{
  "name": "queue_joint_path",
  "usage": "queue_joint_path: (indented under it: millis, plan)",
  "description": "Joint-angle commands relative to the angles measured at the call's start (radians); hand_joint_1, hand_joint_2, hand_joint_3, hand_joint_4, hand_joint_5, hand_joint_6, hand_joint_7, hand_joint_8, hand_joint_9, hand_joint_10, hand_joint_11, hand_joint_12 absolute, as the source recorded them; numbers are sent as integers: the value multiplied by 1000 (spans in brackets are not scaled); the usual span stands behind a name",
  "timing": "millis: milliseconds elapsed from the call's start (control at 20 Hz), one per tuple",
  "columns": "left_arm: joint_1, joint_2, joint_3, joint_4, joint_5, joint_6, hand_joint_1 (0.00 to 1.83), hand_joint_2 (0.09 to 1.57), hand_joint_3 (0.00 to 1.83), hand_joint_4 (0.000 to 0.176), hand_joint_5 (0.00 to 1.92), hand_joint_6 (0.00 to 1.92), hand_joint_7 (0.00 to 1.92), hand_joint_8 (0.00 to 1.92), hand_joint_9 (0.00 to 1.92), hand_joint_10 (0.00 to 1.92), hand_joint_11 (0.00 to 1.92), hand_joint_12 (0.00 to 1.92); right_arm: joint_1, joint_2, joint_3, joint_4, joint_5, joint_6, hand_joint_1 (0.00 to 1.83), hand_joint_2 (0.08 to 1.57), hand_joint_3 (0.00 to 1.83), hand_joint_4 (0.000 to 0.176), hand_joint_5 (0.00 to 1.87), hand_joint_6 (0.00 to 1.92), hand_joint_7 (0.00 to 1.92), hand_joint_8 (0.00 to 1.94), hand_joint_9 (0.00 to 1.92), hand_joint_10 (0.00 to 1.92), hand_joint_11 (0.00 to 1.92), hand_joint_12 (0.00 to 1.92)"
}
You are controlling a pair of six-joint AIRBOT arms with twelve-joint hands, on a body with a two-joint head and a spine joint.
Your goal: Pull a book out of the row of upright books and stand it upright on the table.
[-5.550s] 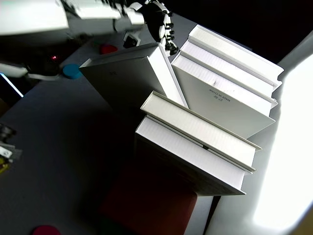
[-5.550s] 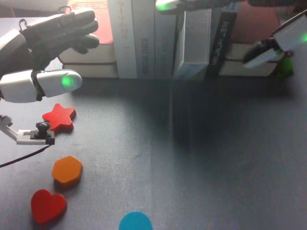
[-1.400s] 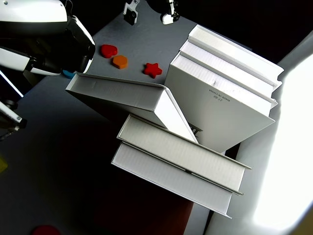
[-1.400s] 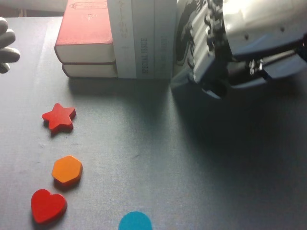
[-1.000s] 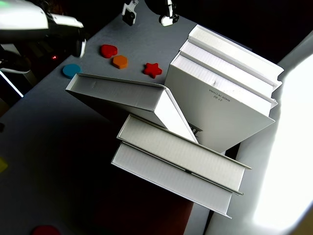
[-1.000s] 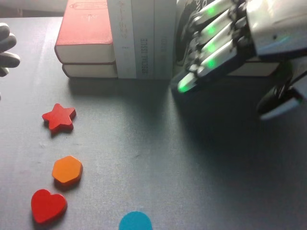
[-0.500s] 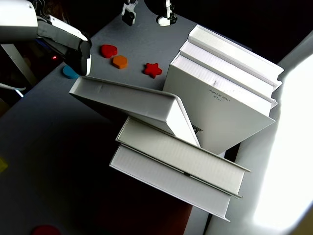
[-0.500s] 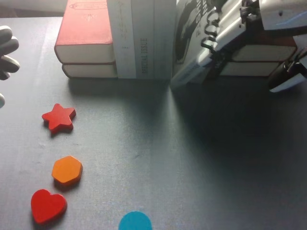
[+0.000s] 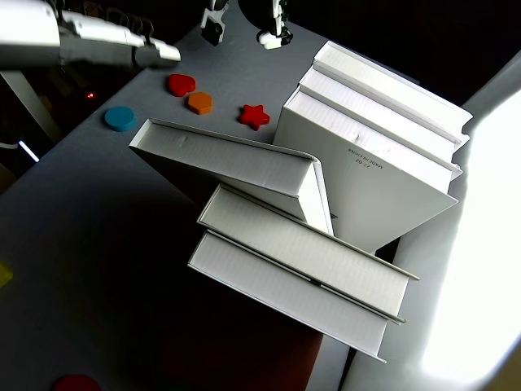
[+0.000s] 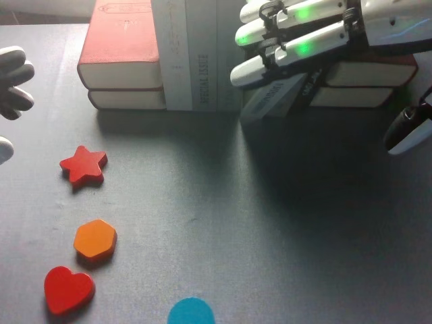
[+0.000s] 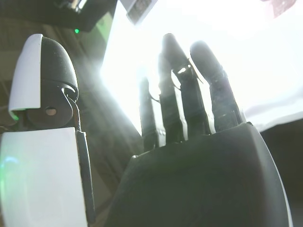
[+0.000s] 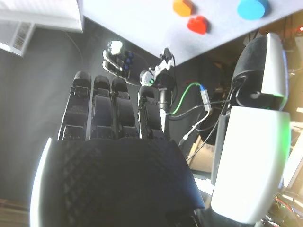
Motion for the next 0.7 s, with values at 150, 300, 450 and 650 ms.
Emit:
queue_joint_path:
  millis: [150,300,450,650]
  plan:
    - [-8,-4,3,-34,-110,-11,1126,943,0,48,523,7,513,0,338,1145,50,1712,25,-20,27,-22,-84,-2,848,782,0,156,0,0,0,0,0,0,0,0]
    - [-4,2,2,-60,-126,-11,1117,958,3,61,533,11,489,0,295,1128,0,1730,-30,-86,93,-51,-93,22,710,812,8,149,0,0,0,0,0,0,0,0]
    - [22,30,-21,-85,-149,-11,1010,998,6,62,503,0,458,0,304,1043,0,1712,-63,-128,144,-52,-115,22,764,844,18,171,0,0,0,0,0,0,0,0]
    - [34,33,-32,-86,-150,-11,1056,976,0,56,513,13,515,15,432,905,30,1657,-67,-124,146,-52,-123,22,723,831,6,176,0,0,0,0,0,0,0,0]
